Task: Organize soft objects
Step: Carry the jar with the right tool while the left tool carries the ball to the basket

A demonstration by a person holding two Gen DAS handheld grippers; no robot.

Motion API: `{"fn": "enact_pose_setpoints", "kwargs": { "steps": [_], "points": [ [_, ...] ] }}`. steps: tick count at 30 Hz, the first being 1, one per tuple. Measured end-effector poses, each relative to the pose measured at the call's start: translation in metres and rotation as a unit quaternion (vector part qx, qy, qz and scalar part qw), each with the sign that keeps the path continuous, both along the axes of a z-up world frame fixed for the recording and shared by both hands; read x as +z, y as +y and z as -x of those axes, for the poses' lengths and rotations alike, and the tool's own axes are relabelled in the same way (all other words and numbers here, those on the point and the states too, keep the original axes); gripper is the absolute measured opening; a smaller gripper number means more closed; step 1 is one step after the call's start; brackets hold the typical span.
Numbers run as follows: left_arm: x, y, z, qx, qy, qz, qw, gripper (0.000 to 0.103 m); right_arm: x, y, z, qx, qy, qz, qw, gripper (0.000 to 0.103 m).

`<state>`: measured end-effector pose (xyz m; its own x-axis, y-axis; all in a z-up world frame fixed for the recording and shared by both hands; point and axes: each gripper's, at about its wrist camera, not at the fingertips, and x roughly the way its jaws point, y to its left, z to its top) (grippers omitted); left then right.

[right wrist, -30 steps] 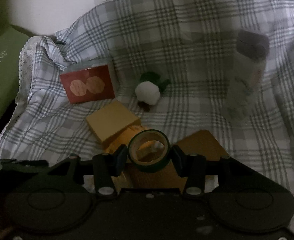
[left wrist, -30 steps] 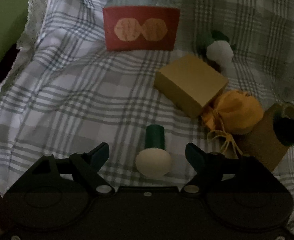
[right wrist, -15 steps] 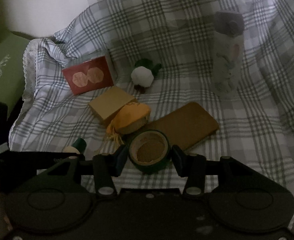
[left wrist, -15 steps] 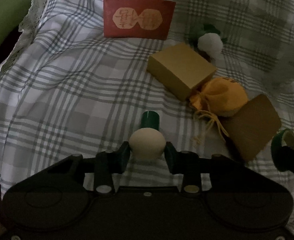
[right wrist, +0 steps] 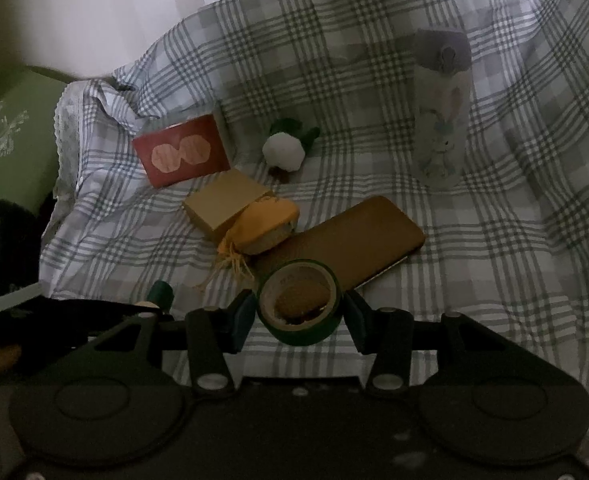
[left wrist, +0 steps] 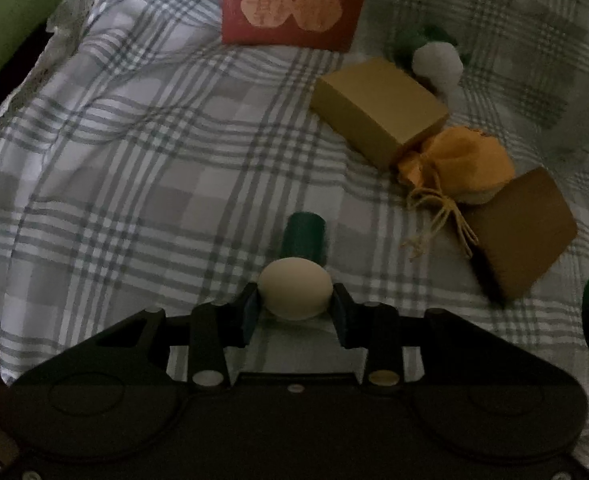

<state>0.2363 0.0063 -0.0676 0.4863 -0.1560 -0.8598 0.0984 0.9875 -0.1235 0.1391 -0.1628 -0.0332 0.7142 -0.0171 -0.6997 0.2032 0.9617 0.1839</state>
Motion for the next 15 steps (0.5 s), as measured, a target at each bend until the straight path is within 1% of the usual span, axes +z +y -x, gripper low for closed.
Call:
{"fn": "enact_pose_setpoints", "kwargs": {
  "steps": [2,6,8,12,15],
  "points": [
    [-0.001,-0.002,0.000,-0.003,-0.005,-0.006,1.0000,0.039,-0.003,0.000,-0.002,0.002,0.005,-0.001,1.000,0.047],
    [-0.004,-0.007,-0.003,-0.010,-0.021,-0.021,0.9995,0.047,-0.012,0.000,-0.009,0.000,0.019,-0.004,1.000,0.047],
    [-0.006,-0.010,-0.005,-0.011,-0.027,-0.022,0.9993,0.052,-0.017,-0.001,-0.013,-0.001,0.026,-0.009,1.000,0.047],
    [-0.008,-0.017,-0.008,-0.038,-0.028,-0.018,0.9987,0.071,-0.024,-0.003,-0.019,-0.004,0.036,-0.015,0.999,0.047],
    [-0.010,-0.021,-0.003,-0.050,-0.039,-0.027,0.9976,0.072,-0.028,-0.005,-0.022,-0.006,0.042,-0.019,0.999,0.047]
  ]
}}
